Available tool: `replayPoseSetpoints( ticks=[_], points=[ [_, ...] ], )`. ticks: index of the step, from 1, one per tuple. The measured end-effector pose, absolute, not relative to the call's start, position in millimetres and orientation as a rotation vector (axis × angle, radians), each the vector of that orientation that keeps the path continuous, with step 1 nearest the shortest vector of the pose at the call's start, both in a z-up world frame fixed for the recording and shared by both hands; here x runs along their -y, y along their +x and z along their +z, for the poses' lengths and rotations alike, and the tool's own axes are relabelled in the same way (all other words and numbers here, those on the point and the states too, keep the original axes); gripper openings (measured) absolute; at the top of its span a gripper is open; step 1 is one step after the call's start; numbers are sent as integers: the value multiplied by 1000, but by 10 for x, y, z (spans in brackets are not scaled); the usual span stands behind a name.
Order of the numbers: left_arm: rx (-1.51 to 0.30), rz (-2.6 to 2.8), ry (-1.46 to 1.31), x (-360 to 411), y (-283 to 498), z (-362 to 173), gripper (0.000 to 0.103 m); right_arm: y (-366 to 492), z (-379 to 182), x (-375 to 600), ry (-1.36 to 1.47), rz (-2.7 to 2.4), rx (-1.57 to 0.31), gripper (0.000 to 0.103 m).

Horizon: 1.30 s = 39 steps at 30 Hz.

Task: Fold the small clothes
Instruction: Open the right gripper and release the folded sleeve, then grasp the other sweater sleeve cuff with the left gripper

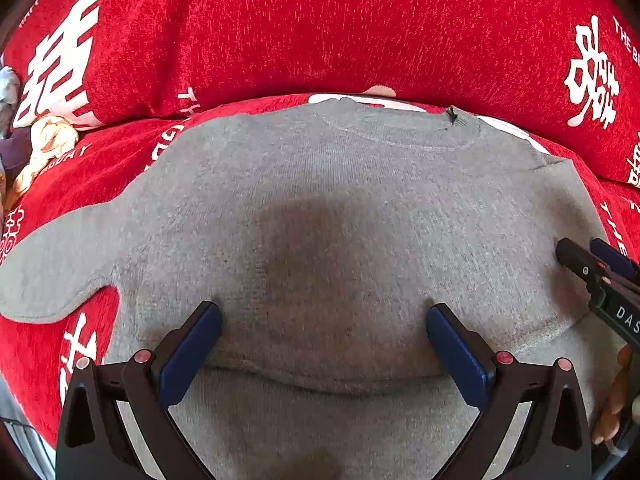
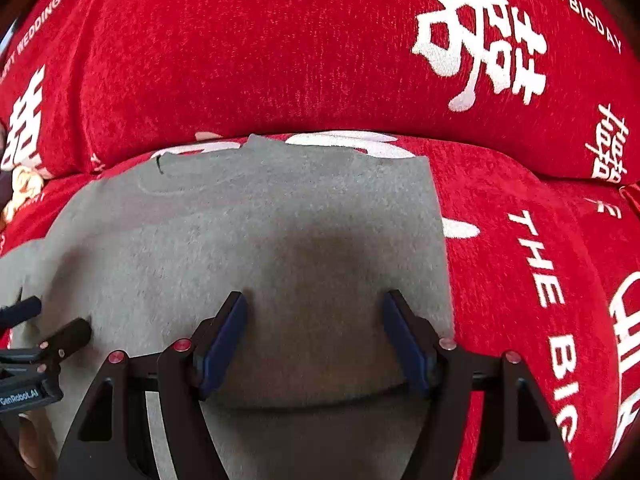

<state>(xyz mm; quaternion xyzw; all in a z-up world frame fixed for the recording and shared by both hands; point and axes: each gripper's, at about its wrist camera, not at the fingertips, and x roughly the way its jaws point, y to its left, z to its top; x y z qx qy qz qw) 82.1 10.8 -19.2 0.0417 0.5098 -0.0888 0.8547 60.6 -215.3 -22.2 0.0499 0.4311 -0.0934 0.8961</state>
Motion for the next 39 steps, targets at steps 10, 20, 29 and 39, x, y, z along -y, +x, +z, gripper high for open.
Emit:
replayPoseSetpoints(
  ticks=[10,20,29,39],
  points=[
    [-1060,-200,42,-232,560,-79,103,285,-167,1759,66,-145,-896,75],
    [-1042,-201,49,-397,166,-120,103,-157,-146,1523,7,-152,-850,75],
    [-1001,-222,73,-560,-292,-196,103,-661,-371,1338,-67,-134,-848,79],
    [-919,67,-169,-2094,-189,94,103,-933,-186,1208,-70,-83,-836,80]
  ],
)
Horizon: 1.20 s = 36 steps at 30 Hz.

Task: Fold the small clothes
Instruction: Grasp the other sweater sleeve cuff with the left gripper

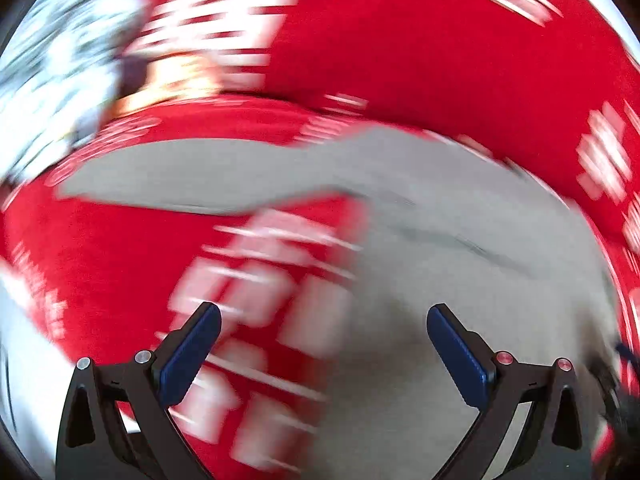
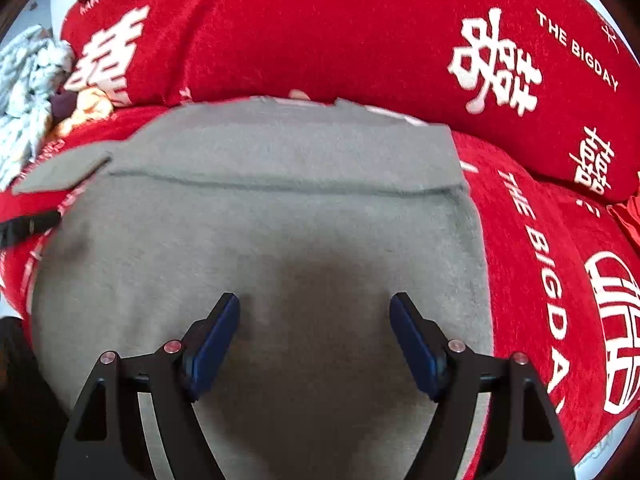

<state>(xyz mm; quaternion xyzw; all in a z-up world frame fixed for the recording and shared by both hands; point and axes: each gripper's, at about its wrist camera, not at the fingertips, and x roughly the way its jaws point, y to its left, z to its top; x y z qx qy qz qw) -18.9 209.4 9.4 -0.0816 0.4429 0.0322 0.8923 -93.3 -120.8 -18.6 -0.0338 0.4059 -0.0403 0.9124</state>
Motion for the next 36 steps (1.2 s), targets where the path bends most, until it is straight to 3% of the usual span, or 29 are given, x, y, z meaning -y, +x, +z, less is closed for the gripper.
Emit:
replayPoseSetpoints(
  ticks=[8,21,22,23,25,28,36],
  points=[
    [-990,606,-486,-4080,541,-328,103,-690,-107,674,-138,-3,-832,80],
    [-1005,668,-493,-4363,1460,-372,102,-342,-144,216,-232,21,-859,80],
    [-984,672,-489,-4363,1432,-341,88,-319,-140,203,-234,21,-861,80],
    [-952,674,-472,-4342,1389,-291,59,-300,-137,199,-233,22,-862,80],
    [-921,612,-492,-4350,1332,-233,21,-225,-126,180,-228,29,-867,80],
    [-912,554,-541,-4404,1255,-211,14,-67,-78,122,-237,33,-856,80],
    [-849,487,-471,-4219,1044,44,13,763,-15,-258,-188,85,-867,80]
  ],
)
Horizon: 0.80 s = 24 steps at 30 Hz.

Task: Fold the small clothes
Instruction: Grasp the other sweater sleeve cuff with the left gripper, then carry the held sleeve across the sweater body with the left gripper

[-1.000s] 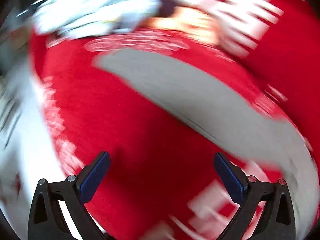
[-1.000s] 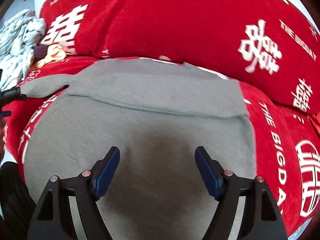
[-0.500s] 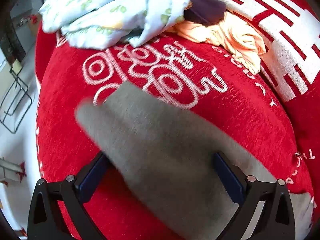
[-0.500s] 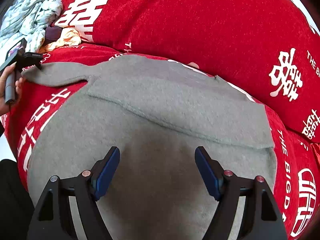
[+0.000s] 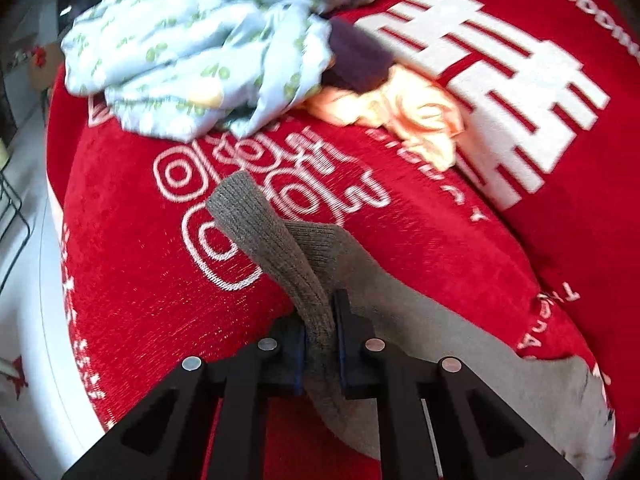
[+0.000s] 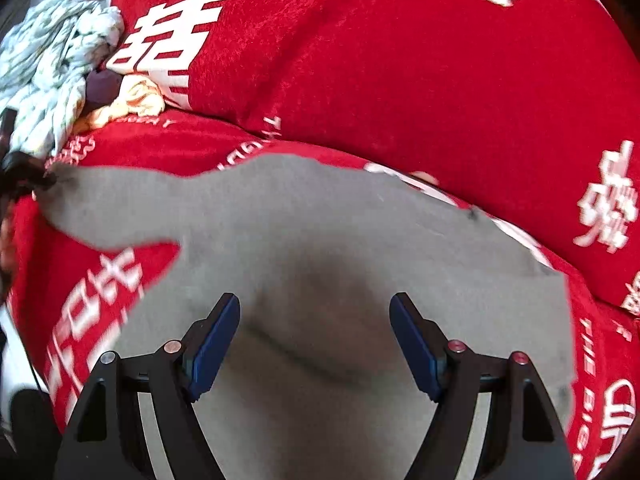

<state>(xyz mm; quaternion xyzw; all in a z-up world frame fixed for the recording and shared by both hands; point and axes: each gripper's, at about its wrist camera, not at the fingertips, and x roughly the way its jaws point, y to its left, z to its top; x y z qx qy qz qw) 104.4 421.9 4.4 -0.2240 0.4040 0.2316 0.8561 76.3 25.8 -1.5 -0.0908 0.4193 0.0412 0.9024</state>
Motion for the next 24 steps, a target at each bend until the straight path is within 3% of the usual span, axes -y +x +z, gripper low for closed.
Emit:
replayPoseSetpoints(
  ticks=[9,24],
  points=[
    [-803,422,-352,-3792,896,335,13,1425,-501,-962,-284,69,-960,80],
    [-818,314,-205,-2732,1036,514,13,1020,0,-385,-170,102,-848,80]
  ],
)
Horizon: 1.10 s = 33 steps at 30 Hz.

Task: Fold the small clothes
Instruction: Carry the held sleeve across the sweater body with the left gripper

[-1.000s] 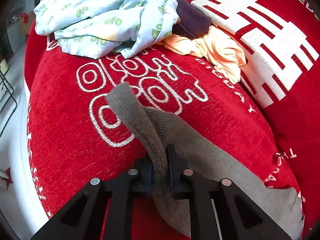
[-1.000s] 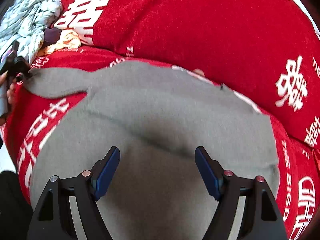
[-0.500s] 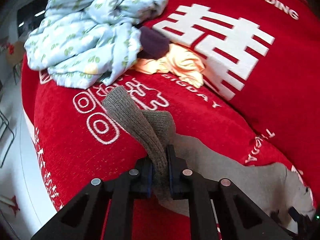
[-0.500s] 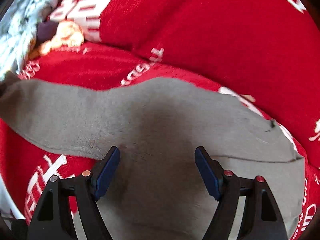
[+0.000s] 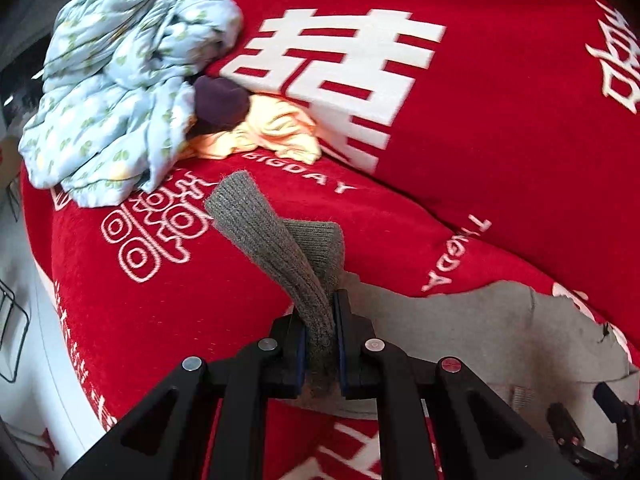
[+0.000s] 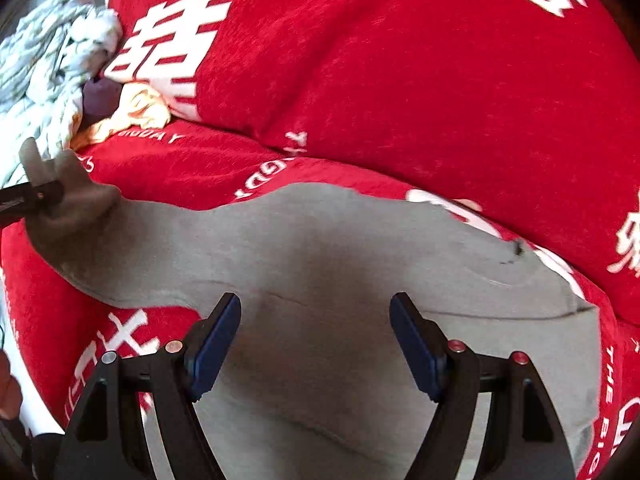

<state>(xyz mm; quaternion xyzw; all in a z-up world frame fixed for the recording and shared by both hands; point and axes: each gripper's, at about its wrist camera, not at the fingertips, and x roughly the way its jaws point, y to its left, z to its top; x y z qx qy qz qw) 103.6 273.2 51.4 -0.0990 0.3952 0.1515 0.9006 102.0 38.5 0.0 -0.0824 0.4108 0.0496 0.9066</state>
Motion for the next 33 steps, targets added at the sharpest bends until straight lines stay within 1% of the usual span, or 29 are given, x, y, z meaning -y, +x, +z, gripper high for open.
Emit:
replayPoseSetpoints(
  ticks=[8,18,33],
  points=[
    [-831,275,-140,-2259,1076,603,13,752,46,173,-121,43,-845,80],
    [-840,233,-57,-1693,1074,680,13,441,-79,813,-47,-25,-862,80],
    [-860,146,59,-793,1029,670,13,116,2,1500,47,-111,-831,80]
  ],
)
